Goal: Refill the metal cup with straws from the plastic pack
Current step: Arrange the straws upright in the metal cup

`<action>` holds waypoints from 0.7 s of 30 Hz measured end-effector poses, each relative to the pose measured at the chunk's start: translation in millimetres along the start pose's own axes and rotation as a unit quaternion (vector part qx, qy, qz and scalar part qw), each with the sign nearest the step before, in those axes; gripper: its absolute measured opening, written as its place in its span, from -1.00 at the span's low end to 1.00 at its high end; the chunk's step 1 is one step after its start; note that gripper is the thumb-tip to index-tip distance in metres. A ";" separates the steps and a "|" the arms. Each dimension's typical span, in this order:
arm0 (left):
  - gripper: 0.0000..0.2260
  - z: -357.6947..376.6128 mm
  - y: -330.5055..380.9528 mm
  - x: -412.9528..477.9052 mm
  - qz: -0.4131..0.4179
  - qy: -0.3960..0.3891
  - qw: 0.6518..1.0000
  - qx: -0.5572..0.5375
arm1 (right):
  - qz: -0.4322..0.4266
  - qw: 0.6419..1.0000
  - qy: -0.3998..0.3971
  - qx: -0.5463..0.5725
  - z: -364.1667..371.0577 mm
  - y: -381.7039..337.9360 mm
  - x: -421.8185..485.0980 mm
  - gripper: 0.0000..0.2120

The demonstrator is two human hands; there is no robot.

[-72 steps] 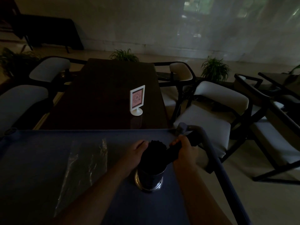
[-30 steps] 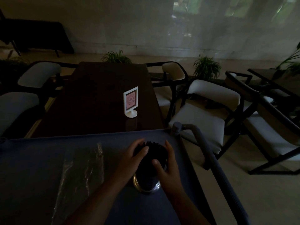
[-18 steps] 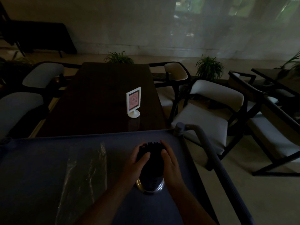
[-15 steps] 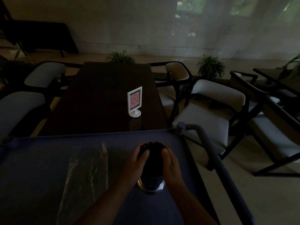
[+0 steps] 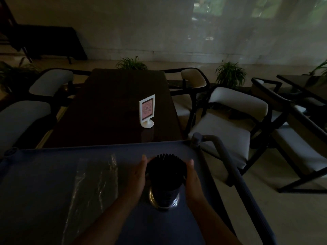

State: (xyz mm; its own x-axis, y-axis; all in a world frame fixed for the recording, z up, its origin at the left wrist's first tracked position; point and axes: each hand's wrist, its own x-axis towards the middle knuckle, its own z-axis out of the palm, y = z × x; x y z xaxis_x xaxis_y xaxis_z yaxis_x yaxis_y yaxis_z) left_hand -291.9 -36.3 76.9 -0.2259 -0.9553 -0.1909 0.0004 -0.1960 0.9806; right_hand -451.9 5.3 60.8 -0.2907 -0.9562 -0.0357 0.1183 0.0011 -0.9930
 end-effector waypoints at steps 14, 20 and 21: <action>-0.06 -15.9 -21.2 0.3 0.016 -0.194 0.965 0.178 | -0.068 0.975 -0.132 -0.168 -25.0 2.3 -3.1 -0.26; -0.07 -10.9 0.2 19.5 -0.006 -0.237 0.942 0.239 | -0.060 0.964 -0.138 -0.218 -28.7 -8.1 19.2 -0.30; -0.08 -11.6 2.9 22.4 -0.009 -0.245 0.938 0.247 | -0.056 0.963 -0.135 -0.225 -29.6 -8.8 21.4 -0.29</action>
State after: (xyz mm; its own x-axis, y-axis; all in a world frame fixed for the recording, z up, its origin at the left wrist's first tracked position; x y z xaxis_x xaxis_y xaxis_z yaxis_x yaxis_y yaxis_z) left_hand -285.7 -60.8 75.0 -0.6426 -0.7123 -0.2823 -0.4305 0.0310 0.9020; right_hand -487.3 -6.5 65.5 -0.0122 -0.9989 0.0452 -0.3409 -0.0384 -0.9393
